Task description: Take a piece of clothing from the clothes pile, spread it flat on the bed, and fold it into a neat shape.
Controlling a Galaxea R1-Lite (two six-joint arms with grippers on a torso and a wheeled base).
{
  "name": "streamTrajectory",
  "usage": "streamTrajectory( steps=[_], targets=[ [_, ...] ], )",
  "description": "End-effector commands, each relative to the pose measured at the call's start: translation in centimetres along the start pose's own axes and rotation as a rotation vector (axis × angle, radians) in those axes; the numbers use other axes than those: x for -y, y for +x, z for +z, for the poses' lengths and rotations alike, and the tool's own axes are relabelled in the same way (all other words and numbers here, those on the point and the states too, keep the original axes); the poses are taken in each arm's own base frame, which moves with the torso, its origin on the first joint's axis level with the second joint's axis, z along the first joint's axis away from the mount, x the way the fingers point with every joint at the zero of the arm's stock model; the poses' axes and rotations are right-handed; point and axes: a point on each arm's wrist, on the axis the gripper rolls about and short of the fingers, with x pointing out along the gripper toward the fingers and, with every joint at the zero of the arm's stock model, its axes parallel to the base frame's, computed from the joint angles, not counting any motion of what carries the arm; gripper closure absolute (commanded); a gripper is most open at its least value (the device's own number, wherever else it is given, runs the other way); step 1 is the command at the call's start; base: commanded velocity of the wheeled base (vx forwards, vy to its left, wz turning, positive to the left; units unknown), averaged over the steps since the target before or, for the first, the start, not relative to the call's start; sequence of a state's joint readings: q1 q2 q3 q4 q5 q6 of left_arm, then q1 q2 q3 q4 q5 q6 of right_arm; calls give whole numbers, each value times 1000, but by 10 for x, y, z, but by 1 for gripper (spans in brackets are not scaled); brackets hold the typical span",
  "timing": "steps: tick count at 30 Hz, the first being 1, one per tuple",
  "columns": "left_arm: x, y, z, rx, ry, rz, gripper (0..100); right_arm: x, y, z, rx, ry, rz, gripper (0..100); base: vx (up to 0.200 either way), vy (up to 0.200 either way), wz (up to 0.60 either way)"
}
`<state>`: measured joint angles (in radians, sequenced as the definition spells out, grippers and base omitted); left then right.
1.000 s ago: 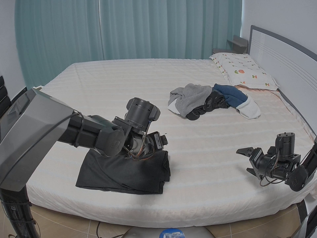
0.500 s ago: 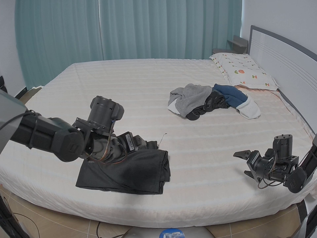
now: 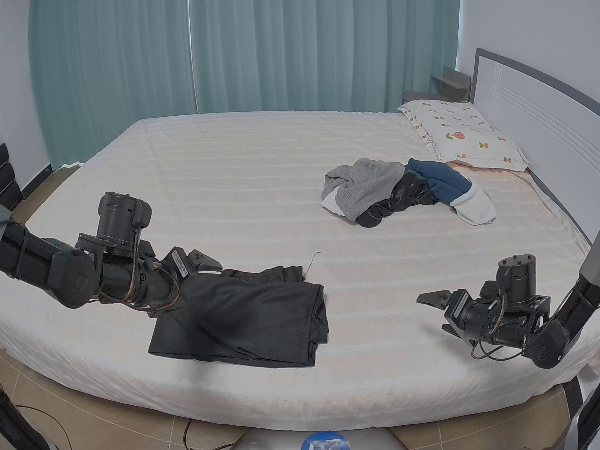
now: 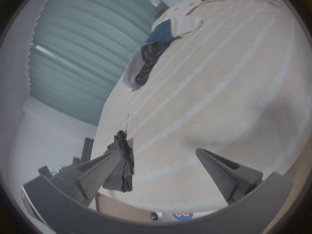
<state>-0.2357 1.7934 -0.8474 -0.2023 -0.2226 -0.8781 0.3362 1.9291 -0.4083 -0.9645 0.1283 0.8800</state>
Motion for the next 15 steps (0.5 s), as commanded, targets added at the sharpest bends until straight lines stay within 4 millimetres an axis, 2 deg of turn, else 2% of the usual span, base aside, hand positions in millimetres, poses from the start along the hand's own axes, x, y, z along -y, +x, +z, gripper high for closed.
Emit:
streamTrajectory(
  steps=[1, 4, 8, 9, 15],
  targets=[
    [-13, 3, 6, -3, -37, 25, 0, -6, 13, -14, -51, -64, 8, 0, 0, 200, 0],
    [-22, 5, 18, 37, -60, 21, 0, -6, 23, -17, -65, -106, 6, 0, 0, 200, 0],
    [-28, 15, 22, 53, -66, 21, 0, -10, 30, -15, -56, -134, 20, 0, 0, 200, 0],
    [-32, 18, 26, 64, -74, 21, 0, -18, 34, -13, -46, -155, 47, 0, 0, 200, 0],
    [-37, 31, 26, 39, -79, 37, 0, -29, 54, -13, -50, -173, 84, 0, 0, 200, 0]
  ],
)
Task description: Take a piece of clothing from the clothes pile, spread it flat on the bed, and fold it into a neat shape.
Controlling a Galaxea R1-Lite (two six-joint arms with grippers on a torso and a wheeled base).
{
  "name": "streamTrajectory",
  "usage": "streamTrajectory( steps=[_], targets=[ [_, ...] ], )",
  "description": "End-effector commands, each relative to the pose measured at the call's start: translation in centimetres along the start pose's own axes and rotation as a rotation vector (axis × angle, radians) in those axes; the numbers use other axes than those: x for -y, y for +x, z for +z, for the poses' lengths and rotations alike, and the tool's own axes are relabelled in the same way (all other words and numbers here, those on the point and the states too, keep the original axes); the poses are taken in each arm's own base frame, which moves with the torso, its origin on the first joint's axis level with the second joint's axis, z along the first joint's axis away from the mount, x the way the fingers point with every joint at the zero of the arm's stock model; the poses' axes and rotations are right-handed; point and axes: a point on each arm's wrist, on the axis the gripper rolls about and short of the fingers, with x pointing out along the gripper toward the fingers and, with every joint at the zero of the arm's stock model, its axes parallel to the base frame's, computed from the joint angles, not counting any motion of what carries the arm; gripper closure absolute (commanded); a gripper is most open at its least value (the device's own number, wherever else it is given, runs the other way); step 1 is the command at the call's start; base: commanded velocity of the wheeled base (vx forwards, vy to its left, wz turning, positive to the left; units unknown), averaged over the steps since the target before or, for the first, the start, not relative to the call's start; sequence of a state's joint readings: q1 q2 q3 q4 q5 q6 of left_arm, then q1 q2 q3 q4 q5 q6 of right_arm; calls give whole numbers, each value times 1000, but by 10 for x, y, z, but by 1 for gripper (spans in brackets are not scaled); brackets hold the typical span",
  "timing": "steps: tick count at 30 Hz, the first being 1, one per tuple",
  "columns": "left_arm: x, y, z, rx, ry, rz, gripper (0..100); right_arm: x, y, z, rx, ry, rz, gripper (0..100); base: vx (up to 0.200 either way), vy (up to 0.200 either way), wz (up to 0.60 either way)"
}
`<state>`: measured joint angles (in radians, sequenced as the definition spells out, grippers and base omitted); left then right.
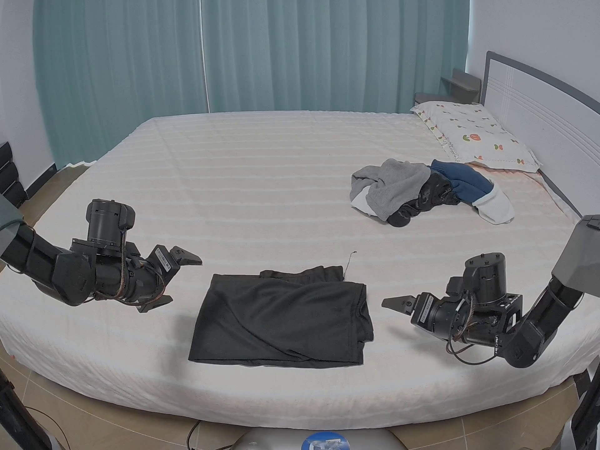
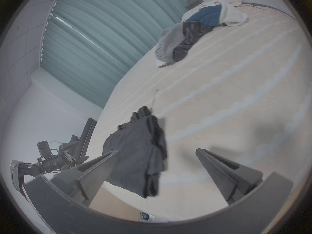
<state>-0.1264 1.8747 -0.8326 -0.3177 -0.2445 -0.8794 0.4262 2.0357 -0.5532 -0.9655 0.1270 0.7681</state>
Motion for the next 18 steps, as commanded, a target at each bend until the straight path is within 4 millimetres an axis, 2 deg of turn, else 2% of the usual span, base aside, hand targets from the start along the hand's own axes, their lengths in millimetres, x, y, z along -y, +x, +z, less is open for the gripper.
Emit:
streamTrajectory(
  steps=[1, 5, 8, 9, 12, 18],
  targets=[
    [-8, 17, -1, -30, -10, 30, 0, -3, 17, -3, -17, -10, 9, 0, 0, 0, 0],
    [-10, 44, 5, -37, -5, 31, 0, 0, 32, -3, -15, -12, 3, 0, 0, 0, 0],
    [-5, 62, 4, -47, 14, 18, 0, -2, 35, 5, 11, -15, 12, 0, 0, 0, 0],
    [-5, 63, 4, -46, 14, 17, 0, -2, 35, 5, 12, -15, 13, 0, 0, 0, 0],
    [9, 87, -8, -71, 58, -24, 0, 5, 35, 12, 30, -1, -5, 0, 0, 0, 0],
    [33, 123, -23, -86, 120, -80, 0, 13, 37, 9, 25, 9, -25, 0, 0, 0, 0]
  ],
)
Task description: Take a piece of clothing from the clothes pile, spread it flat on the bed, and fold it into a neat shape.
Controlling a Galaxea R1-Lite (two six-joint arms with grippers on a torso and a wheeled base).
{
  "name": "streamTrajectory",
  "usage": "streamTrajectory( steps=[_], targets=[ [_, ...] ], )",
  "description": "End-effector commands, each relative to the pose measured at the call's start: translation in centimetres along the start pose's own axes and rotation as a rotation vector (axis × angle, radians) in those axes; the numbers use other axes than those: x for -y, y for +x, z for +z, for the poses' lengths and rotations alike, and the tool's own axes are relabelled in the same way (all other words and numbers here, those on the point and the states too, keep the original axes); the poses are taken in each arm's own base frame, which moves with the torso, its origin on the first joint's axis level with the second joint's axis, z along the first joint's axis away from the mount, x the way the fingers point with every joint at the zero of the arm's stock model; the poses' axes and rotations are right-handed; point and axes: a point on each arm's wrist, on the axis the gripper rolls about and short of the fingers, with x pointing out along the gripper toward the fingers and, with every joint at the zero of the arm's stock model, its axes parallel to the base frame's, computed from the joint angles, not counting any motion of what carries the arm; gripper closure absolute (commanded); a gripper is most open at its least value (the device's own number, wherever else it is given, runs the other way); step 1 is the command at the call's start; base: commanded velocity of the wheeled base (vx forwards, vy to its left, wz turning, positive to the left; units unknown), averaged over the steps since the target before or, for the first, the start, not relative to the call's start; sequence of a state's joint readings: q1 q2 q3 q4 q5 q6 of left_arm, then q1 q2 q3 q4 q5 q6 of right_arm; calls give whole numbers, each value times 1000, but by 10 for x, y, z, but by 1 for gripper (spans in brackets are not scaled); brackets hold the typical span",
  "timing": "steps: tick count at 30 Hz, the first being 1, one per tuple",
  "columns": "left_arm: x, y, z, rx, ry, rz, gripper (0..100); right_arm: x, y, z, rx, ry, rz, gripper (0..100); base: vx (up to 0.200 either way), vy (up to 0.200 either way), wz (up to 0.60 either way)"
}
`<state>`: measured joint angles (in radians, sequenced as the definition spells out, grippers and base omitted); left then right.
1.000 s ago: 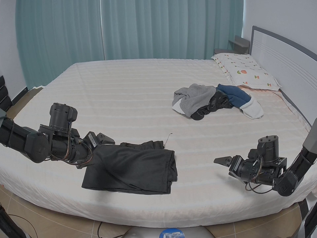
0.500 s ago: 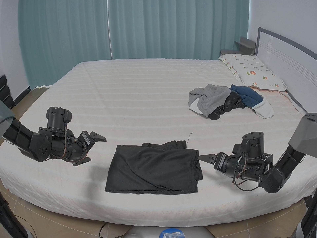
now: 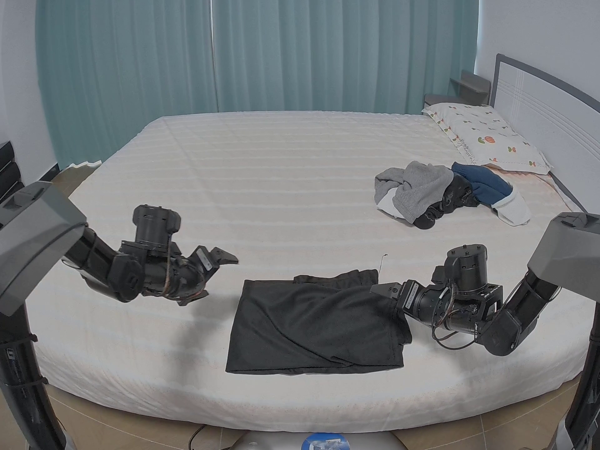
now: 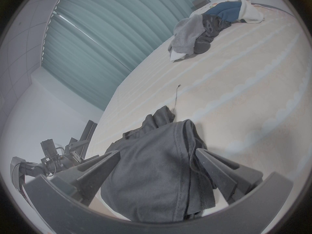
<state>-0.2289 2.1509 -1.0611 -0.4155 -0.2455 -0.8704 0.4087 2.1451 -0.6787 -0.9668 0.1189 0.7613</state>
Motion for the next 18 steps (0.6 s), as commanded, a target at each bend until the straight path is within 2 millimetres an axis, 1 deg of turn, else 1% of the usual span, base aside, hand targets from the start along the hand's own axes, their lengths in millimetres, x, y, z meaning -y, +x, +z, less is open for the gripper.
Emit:
streamTrajectory(
  steps=[1, 2, 4, 5, 11, 14, 17, 18],
  targets=[
    [6, 40, -17, -48, 34, -6, 0, 8, 4, -2, -5, 10, -21, 0, 0, 0, 0],
    [13, 46, -24, -61, 50, -15, 0, 13, 6, -2, -8, 16, -32, 0, 0, 0, 0],
    [14, 49, -28, -64, 58, -13, 0, 14, 8, -2, -9, 17, -34, 0, 0, 0, 0],
    [14, 53, -32, -48, 62, 8, 0, 16, 11, -4, -13, 20, -38, 0, 0, 0, 0],
    [10, 60, -31, -18, 62, 33, 0, 15, 13, -2, 5, 16, -19, 0, 0, 0, 0],
    [9, 60, -29, -11, 59, 36, 0, 15, 13, -2, 6, 22, -16, 0, 0, 0, 0],
    [8, 60, -29, -10, 59, 41, 0, 17, 21, -2, 15, 23, -10, 0, 0, 0, 0],
    [8, 60, -29, -3, 58, 44, 100, 18, 25, -2, 21, 22, -8, 0, 0, 0, 0]
  ],
)
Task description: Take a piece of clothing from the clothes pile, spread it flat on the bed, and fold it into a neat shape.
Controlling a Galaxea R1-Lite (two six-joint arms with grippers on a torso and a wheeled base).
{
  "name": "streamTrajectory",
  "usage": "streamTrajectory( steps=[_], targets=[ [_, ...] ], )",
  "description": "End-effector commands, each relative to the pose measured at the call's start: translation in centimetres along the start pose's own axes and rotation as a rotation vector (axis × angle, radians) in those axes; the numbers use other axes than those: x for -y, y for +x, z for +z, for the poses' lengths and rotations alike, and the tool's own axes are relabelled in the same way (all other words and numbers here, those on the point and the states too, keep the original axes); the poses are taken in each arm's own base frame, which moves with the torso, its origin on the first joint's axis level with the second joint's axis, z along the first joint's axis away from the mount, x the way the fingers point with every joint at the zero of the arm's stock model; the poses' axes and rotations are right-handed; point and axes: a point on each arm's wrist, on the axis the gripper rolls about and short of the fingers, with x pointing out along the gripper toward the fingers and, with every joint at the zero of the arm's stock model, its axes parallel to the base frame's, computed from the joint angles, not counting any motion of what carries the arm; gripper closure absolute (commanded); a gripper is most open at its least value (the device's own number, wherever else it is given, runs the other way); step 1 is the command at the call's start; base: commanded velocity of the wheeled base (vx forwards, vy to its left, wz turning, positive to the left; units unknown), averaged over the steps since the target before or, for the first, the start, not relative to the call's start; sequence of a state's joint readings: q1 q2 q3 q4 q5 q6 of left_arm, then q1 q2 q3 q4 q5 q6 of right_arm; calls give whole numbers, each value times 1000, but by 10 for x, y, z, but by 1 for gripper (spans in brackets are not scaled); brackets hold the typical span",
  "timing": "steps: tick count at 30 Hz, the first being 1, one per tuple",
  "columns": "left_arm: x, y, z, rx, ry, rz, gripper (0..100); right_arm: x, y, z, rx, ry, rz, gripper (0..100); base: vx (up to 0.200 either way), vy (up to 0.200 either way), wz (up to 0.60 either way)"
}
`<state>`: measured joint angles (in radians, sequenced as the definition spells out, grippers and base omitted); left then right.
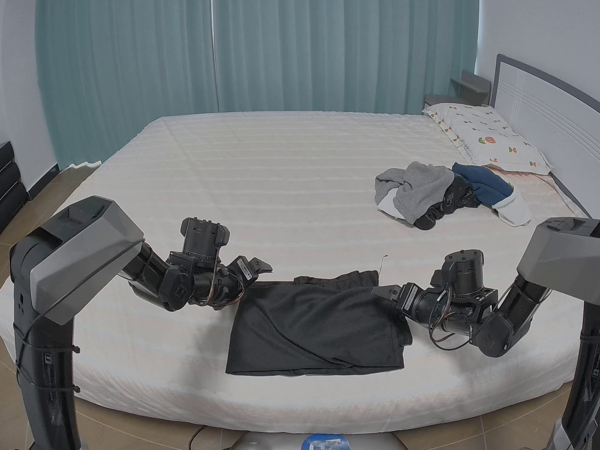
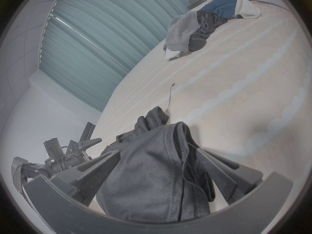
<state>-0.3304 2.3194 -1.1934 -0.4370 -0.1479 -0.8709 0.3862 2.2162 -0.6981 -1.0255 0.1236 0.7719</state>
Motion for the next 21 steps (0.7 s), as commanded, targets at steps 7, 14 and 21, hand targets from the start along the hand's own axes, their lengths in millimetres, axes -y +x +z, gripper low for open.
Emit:
streamTrajectory(
  steps=[7, 14, 21],
  targets=[
    [-6, 2, 5, 88, -14, 79, 100, 8, 21, 3, 43, 2, 1, 0, 0, 0, 0],
    [-9, -1, 2, 94, -14, 84, 100, 12, 18, 8, 62, 10, -15, 100, 0, 0, 0],
    [-11, -1, 1, 109, -15, 107, 100, 15, 13, 6, 80, 12, -59, 100, 0, 0, 0]
  ],
)
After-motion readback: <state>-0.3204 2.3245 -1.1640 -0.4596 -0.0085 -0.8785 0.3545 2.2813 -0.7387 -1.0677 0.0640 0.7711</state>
